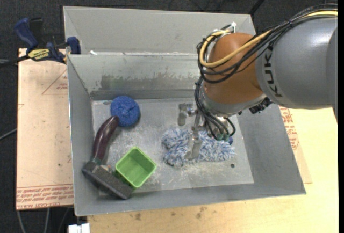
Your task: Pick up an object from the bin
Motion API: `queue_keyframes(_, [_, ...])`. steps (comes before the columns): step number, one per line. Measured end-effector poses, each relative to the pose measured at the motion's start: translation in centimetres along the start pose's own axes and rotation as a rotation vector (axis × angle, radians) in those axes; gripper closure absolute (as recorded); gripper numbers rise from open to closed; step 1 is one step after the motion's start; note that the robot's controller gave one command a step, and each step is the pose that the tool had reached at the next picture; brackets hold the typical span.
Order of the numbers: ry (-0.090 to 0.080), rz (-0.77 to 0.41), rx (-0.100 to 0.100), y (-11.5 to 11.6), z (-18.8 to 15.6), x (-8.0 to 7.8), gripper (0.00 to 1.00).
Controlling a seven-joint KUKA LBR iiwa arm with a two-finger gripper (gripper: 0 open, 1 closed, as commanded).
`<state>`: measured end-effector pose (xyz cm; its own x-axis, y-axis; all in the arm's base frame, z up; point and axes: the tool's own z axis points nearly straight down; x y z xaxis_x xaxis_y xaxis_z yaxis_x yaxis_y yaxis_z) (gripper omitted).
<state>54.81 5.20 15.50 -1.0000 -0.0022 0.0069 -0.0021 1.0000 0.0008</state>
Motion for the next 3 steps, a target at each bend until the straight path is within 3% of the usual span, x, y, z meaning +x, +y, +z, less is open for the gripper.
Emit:
queue_keyframes(1, [-0.007,0.001,0.000,0.0,-0.5,-0.1,0.00])
queue_keyframes(2, [-0.013,-0.042,0.000,0.5,2.9,0.1,0.00])
queue_keyframes(3, [-0.005,-0.033,-0.001,0.2,5.4,1.3,0.00])
